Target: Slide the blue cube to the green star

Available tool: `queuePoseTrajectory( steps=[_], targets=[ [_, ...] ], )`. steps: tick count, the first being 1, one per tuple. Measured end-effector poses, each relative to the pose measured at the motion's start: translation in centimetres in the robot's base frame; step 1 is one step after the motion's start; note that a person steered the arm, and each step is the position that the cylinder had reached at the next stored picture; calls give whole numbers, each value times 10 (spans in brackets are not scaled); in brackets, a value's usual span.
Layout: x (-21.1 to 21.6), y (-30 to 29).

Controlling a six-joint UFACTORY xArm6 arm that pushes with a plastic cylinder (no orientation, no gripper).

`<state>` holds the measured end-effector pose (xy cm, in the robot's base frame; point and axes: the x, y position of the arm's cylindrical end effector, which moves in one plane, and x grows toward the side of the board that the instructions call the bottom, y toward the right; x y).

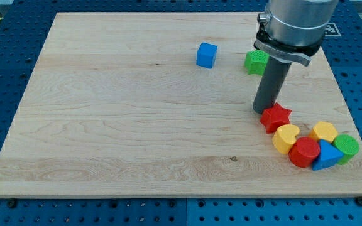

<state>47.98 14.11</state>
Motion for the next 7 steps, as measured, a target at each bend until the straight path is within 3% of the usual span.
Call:
queuePoseTrajectory(
  steps=[4,5,7],
  targets=[
    [11,38],
    [-19,-10],
    [-107,-170]
  ],
)
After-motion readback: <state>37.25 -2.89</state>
